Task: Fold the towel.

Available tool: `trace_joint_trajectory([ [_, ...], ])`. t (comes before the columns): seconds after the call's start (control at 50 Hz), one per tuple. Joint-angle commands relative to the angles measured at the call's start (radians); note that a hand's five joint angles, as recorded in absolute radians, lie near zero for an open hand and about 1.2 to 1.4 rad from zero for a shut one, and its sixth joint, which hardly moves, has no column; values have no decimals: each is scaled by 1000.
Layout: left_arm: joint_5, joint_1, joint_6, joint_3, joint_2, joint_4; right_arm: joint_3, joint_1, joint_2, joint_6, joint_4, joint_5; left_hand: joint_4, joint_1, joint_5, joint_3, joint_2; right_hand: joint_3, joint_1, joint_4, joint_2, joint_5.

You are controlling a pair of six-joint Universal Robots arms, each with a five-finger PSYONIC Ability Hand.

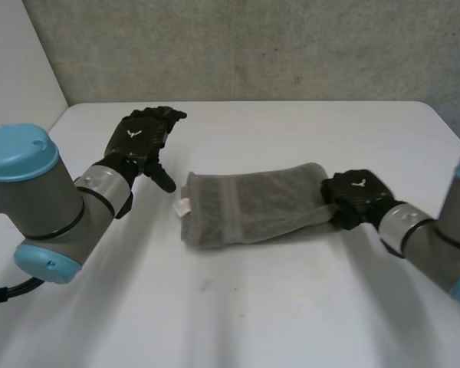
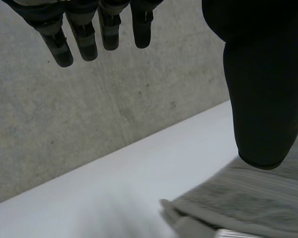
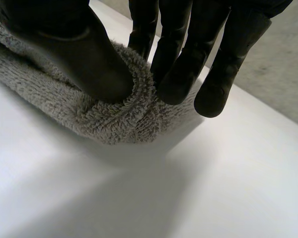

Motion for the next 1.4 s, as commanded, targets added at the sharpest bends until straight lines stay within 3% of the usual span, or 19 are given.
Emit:
trace_joint_trajectory([
  [0.02,1,-2,1,-13,48,-11,46,-99,-152,-217,94,1,9,5,-30,10,9,67,110,59,140,77],
  [0.08,-1,-2,1,-19,73,-20,9,-88,-166,-256,119,7,9,5,-30,10,9,67,110,59,140,77],
  [0.18,-1,-3,-1,-16,91,-32,-106,90,-120,-232,120,12,9,5,-30,10,9,67,110,59,140,77],
  [0.28,-4,-3,-2,-8,105,-36,-248,370,29,-276,78,0,9,5,-30,10,9,67,110,59,140,77],
  [0.44,-4,-9,-4,0,100,-34,-287,562,220,-373,58,18,9,5,-30,10,9,67,110,59,140,77],
  [0.46,-3,-12,-2,0,96,-32,-279,564,219,-381,54,39,9,5,-30,10,9,-86,-43,-94,-13,-76],
  [0.48,-3,-13,-2,0,96,-32,-279,564,219,-381,54,39,9,5,-30,10,9,-88,-44,-96,-14,-78],
  [0.52,0,-22,-1,3,87,-28,-252,546,163,-359,51,104,9,5,-30,10,9,-1155,-1112,-1163,-1081,-1145],
  [0.6,-1,-25,-5,21,64,-26,-219,480,84,-283,27,153,9,5,-30,10,9,-1155,-1112,-1163,-1081,-1145],
  [0.7,-15,-72,-10,76,2,-40,-91,340,-96,14,-18,153,9,5,-30,10,9,-1155,-1112,-1163,-1081,-1145],
  [0.72,-15,-72,-10,76,2,-40,-91,340,-97,15,-18,153,9,5,-30,10,9,-1155,-1112,-1163,-1081,-1145],
  [0.76,-54,-94,-17,89,-28,-43,-57,264,-137,142,-9,151,9,5,-30,10,9,-1155,-1112,-1163,-1081,-1145],
  [0.82,-107,-114,-54,98,-65,-45,-48,219,-134,213,1,158,9,5,-30,10,9,-1155,-1112,-1163,-1081,-1145],
  [0.9,-124,-144,-97,116,-117,-52,-49,204,-112,225,13,156,9,5,-30,10,9,-1155,-1112,-1163,-1081,-1145],
  [1.0,-130,-198,-106,144,-240,-97,-118,202,18,225,34,156,9,5,-30,10,9,-1155,-1112,-1163,-1081,-1145],
  [1.12,-131,-204,-105,142,-326,-109,-201,216,154,221,74,153,9,5,-30,10,9,-1155,-1112,-1163,-1081,-1145],
  [1.2,-130,-204,-103,145,-317,-117,-235,217,175,222,94,155,9,5,-30,10,9,-1155,-1112,-1163,-1081,-1145],
  [1.26,-128,-201,-103,150,-256,-137,-261,217,144,219,128,156,9,5,-30,10,9,-1155,-1112,-1163,-1081,-1145],
  [1.4,-130,-171,-103,179,-3,-167,-270,191,-158,237,183,194,9,5,-30,10,9,-1155,-1112,-1163,-1081,-1145],
])
